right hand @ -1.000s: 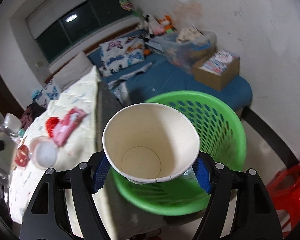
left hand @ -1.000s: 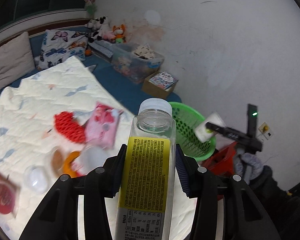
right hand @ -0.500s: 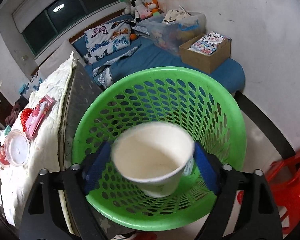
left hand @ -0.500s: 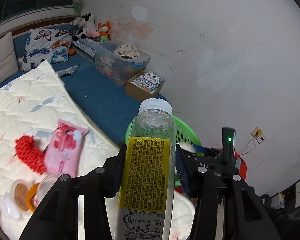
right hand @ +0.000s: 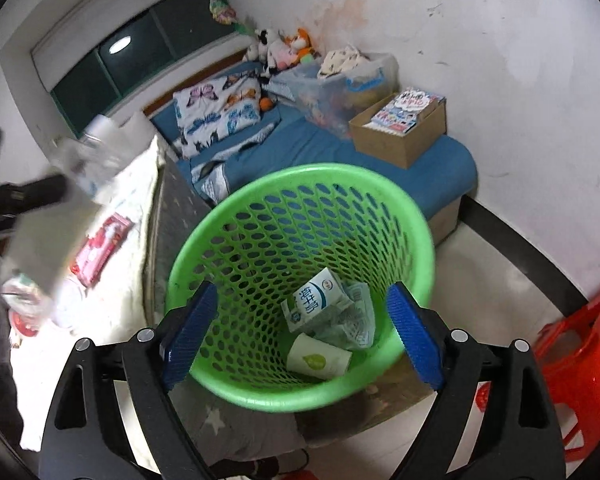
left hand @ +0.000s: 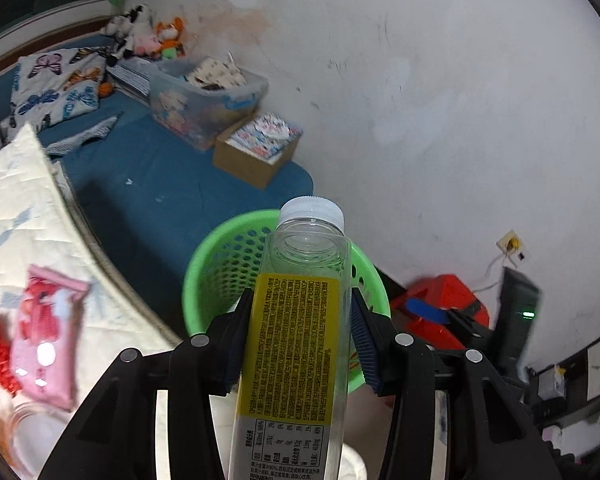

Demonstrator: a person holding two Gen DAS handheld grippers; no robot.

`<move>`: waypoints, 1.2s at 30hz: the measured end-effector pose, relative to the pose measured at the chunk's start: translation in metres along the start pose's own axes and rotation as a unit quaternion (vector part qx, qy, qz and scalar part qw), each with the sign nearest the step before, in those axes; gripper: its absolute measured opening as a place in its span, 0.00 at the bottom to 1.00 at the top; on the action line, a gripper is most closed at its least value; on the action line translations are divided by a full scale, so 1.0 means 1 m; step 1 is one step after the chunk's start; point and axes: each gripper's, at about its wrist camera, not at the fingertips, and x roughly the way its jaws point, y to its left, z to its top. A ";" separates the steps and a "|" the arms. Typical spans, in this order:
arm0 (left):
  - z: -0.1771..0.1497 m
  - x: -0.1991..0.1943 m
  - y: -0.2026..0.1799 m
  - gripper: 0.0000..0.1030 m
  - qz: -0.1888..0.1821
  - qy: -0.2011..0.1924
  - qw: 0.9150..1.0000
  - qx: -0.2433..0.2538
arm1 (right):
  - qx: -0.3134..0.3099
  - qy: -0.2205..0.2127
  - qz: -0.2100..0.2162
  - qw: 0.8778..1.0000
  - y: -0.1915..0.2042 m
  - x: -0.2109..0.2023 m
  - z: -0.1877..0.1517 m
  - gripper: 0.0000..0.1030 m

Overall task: Collect trash
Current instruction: 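Carry the paper cup and bottle to the green basket and release both, then move both tools back over the bed toward the remaining containers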

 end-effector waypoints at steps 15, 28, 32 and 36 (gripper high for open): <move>0.017 0.111 -0.039 0.44 0.032 0.105 0.992 0.055 | 0.021 -0.011 0.006 1.000 -0.011 -0.027 -0.027 0.84; 0.006 0.101 -0.038 0.52 0.028 0.096 0.994 0.052 | 0.017 -0.022 0.011 1.000 -0.006 -0.040 -0.032 0.84; -0.002 0.060 -0.030 0.52 0.034 0.056 0.997 0.045 | 0.010 -0.031 0.023 0.999 0.005 -0.049 -0.028 0.84; -0.017 0.014 -0.020 0.54 0.048 0.015 0.998 0.026 | -0.008 -0.040 0.041 0.998 0.027 -0.057 -0.026 0.84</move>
